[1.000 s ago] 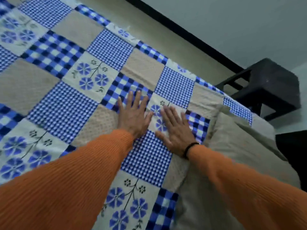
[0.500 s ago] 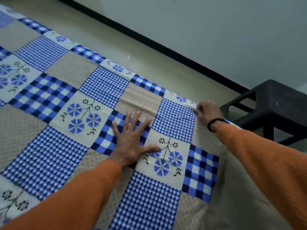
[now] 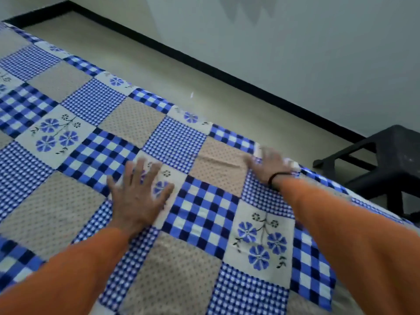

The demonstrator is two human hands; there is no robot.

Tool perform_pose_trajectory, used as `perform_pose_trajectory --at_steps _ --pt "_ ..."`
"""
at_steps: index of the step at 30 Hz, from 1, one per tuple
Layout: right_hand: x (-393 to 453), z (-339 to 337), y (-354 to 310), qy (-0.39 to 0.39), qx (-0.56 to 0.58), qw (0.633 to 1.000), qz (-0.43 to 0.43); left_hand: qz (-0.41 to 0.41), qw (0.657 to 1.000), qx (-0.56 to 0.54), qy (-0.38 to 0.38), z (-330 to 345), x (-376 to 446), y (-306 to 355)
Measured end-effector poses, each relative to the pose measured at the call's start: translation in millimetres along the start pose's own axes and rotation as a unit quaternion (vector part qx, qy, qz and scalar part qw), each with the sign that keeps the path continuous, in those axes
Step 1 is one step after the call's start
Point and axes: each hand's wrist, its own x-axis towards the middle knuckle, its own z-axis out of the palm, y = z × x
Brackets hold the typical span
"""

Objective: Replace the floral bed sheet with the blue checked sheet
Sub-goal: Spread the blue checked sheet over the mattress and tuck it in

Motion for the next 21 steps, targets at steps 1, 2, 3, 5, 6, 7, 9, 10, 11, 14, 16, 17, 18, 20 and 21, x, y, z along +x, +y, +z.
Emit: perform_pose_trajectory --at_steps 1,2,3,5,6,7,9,10,11,14,16,17,18,20,21 --pt "11 -8 -4 0.0 0.027 0.994 0.104 -0.004 1.0 0.007 -0.02 -5 11 -21" --pt "12 -12 -17 0.001 0.038 0.99 0.136 0.002 0.999 0.019 -0.038 -9 21 -34" --pt "6 -13 -35 0.024 0.027 0.996 0.086 0.009 0.998 0.025 -0.049 -11 29 -41" --pt "-21 -2 -78 0.081 -0.009 0.984 -0.157 0.017 0.999 0.016 -0.046 -11 36 -44" --pt "-34 9 -94 0.072 -0.031 0.968 -0.239 0.019 0.999 0.011 -0.037 -10 37 -43" --pt "-37 13 -108 0.05 -0.045 0.967 -0.247 0.021 0.999 0.012 -0.029 -10 38 -41" --pt "-12 15 -129 0.043 -0.009 0.995 -0.095 0.026 0.999 0.013 -0.032 -11 39 -43" --pt "2 9 -143 0.032 0.02 0.999 0.013 0.026 0.999 0.01 -0.037 -9 38 -45" --pt "15 0 -159 0.02 0.046 0.995 0.082 0.026 0.999 0.007 -0.042 -9 38 -46" --pt "27 -9 -221 0.056 0.034 0.997 -0.049 0.037 0.998 -0.02 -0.047 -11 39 -48" --pt "23 0 -256 0.04 -0.013 0.989 -0.142 0.048 0.997 -0.036 -0.052 -17 39 -57" --pt "23 3 -269 0.035 -0.013 0.99 -0.134 0.047 0.997 -0.034 -0.056 -20 37 -68" --pt "25 4 -282 0.044 -0.01 0.993 -0.11 0.034 0.998 -0.025 -0.053 -24 30 -84" --pt "26 5 -312 0.063 -0.014 0.994 -0.091 -0.021 0.999 -0.006 -0.028 -33 11 -130" --pt "22 7 -332 0.063 -0.012 0.993 -0.103 -0.049 0.999 0.001 -0.016 -39 -3 -157"
